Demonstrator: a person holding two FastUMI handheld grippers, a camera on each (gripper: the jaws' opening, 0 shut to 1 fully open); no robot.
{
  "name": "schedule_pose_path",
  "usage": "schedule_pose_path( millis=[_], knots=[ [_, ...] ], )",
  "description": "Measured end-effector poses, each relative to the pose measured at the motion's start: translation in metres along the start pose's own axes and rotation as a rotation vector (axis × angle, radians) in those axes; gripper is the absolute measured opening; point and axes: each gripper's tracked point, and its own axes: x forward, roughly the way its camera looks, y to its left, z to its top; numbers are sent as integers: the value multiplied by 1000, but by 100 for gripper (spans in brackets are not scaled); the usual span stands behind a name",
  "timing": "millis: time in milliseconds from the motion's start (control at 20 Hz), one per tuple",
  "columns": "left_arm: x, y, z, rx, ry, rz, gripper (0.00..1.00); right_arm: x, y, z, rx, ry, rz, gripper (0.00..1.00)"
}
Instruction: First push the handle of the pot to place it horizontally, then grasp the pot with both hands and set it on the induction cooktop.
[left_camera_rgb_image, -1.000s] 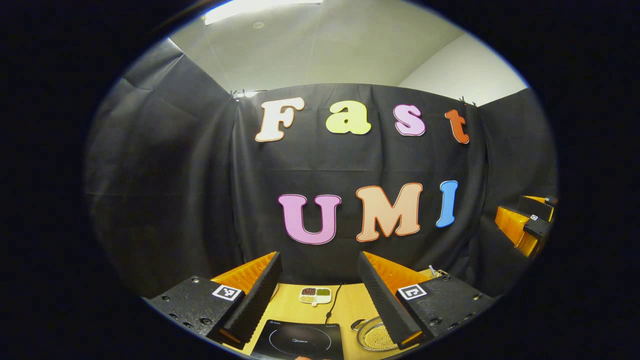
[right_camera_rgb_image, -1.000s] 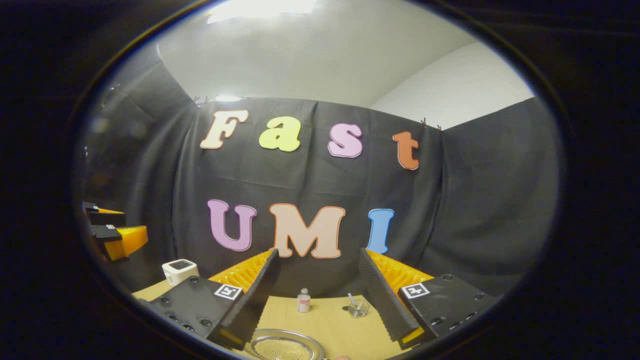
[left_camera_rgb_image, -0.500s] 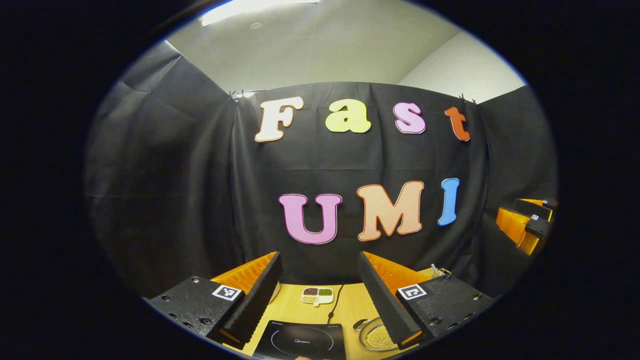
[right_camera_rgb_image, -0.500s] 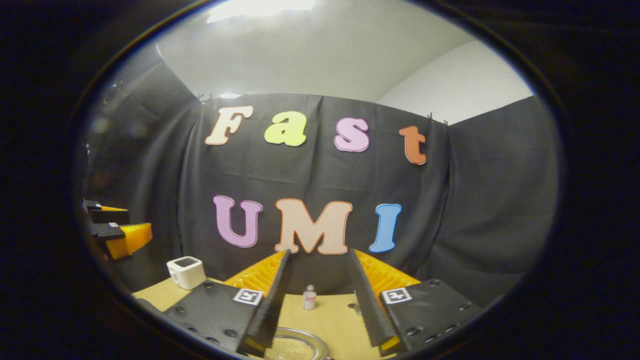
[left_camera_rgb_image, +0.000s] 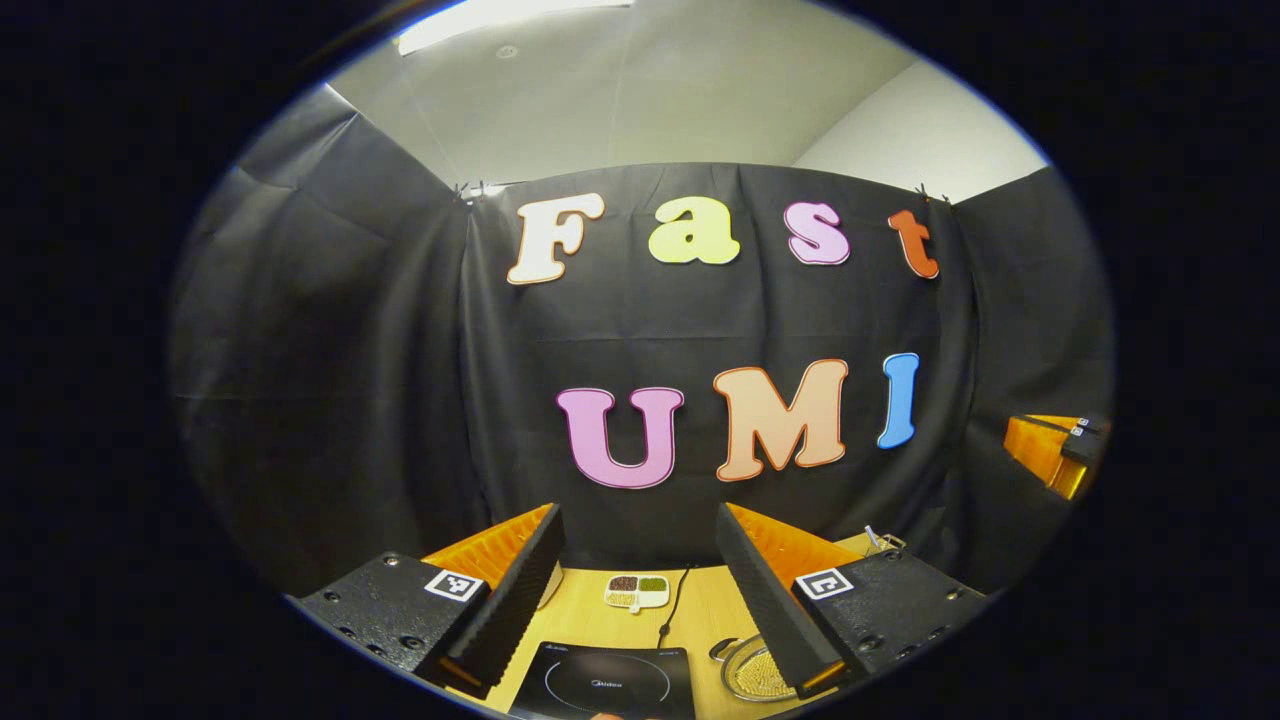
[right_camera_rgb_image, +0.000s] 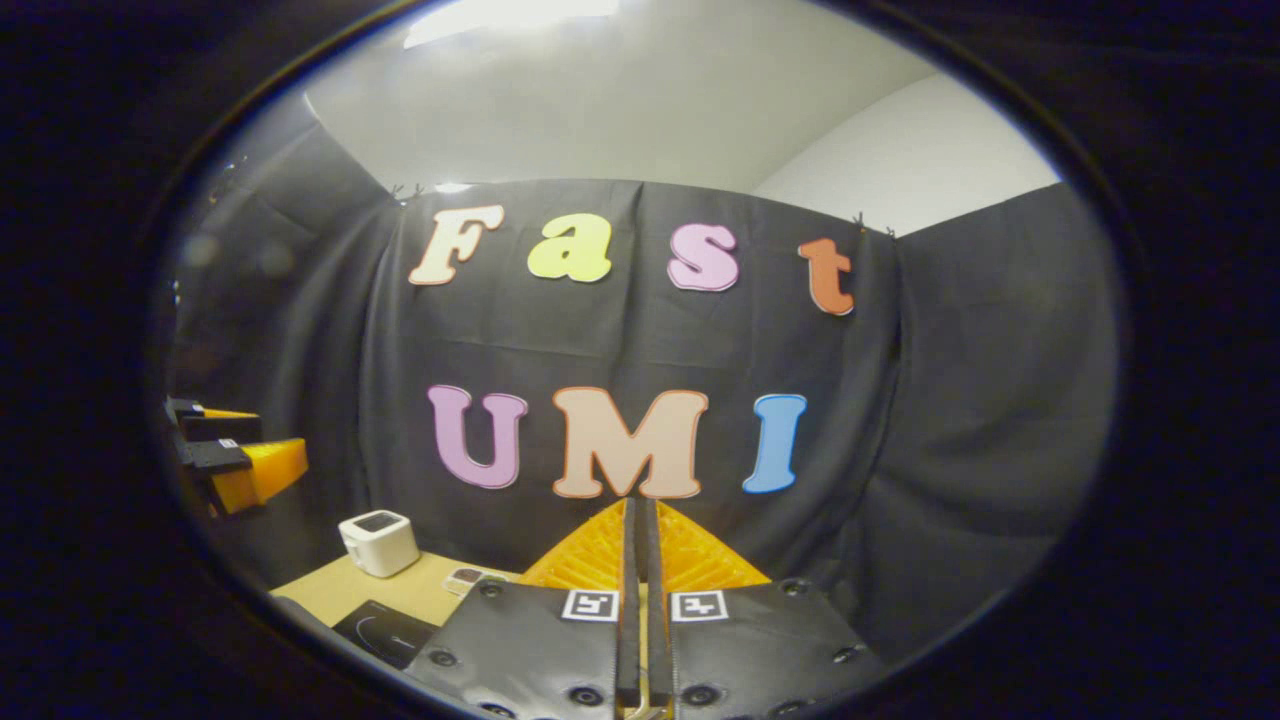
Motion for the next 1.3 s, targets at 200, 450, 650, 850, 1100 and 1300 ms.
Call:
schedule_pose_path(
  millis=[200,450,650,850,1100,1300],
  knots=[
    [-2,4,9,4,-23,5,96,7,5,-19,38,44,29,2],
    [-4,4,8,5,-23,7,96,-4,-1,-85,9,162,38,5],
    [-5,7,7,6,-18,11,96,-21,-7,-169,-38,323,38,7],
    [-6,10,7,10,-20,19,96,-42,-8,-243,-79,453,54,4],
    [-9,14,11,14,-28,35,96,-70,-7,-321,-82,614,87,6],
    [-12,18,14,16,-36,48,96,-95,-6,-380,-96,761,122,4]
  ],
)
